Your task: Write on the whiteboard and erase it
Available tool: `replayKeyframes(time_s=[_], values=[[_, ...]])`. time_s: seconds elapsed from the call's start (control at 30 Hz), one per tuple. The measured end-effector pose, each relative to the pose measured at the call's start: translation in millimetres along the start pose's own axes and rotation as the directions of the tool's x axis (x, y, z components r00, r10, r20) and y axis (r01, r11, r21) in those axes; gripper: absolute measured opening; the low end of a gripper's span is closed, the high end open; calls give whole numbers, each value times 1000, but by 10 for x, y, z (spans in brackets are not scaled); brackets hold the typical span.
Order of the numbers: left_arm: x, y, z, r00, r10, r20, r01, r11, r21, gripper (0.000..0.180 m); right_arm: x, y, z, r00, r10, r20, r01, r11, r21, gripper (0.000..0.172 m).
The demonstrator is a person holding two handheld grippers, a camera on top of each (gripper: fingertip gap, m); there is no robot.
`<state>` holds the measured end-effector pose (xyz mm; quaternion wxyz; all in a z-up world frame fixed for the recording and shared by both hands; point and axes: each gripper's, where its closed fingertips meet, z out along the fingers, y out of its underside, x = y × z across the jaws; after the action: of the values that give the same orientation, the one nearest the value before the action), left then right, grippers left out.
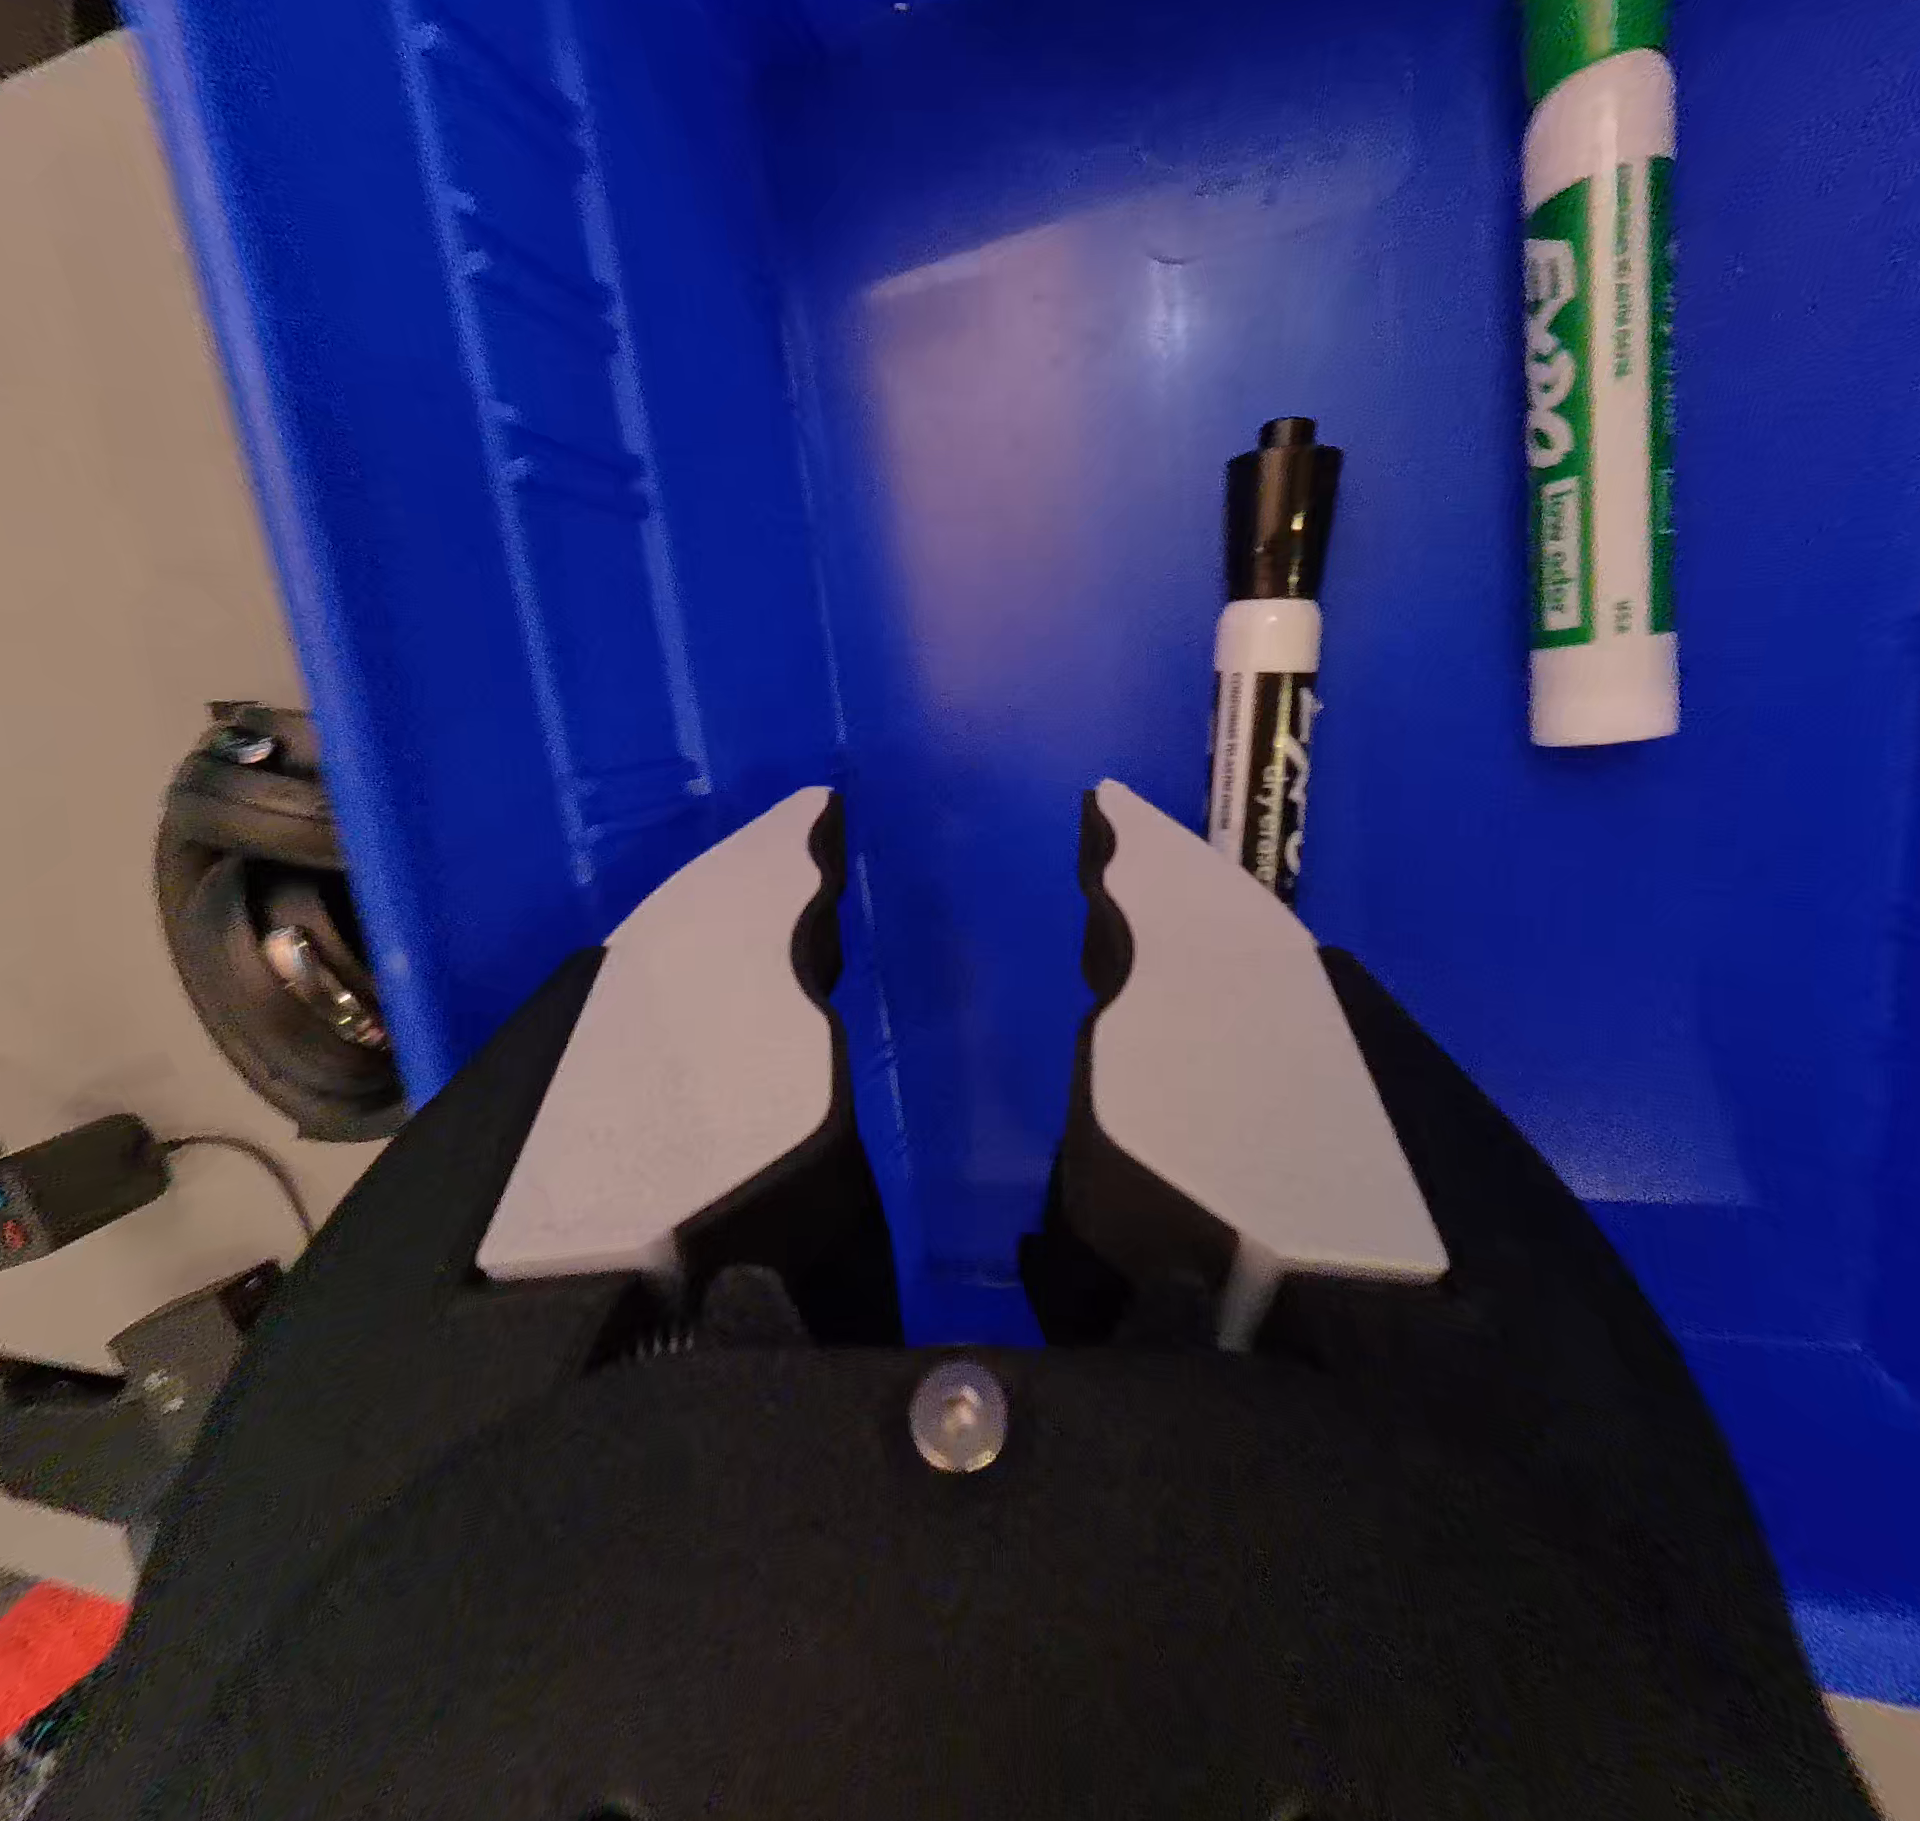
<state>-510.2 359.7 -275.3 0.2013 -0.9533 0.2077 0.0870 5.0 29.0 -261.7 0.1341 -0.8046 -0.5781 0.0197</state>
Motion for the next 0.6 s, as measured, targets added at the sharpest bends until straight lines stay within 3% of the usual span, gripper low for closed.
replayKeyframes(time_s=[0.1, 0.27, 0.43, 0.6], values=[[282, -26, 47, 988, 25, -150, -24, 1000, 11, 50, 4, 1, 4, 1000, 0, -1, 0, 1000, -2, 65], [476, 23, 127, 971, 54, -232, -63, 998, -29, 63, 16, 22, 1, 1000, 8, -2, -8, 1000, -4, 64], [750, -146, -149, 920, 68, -387, -42, 996, 75, 65, 24, 30, -8, 1000, 10, -5, -10, 1000, -5, 64], [1072, -120, -184, 881, 98, -462, -83, 995, 52, 68, 19, 22, -2, 1000, 8, -4, -8, 1000, -6, 64]])
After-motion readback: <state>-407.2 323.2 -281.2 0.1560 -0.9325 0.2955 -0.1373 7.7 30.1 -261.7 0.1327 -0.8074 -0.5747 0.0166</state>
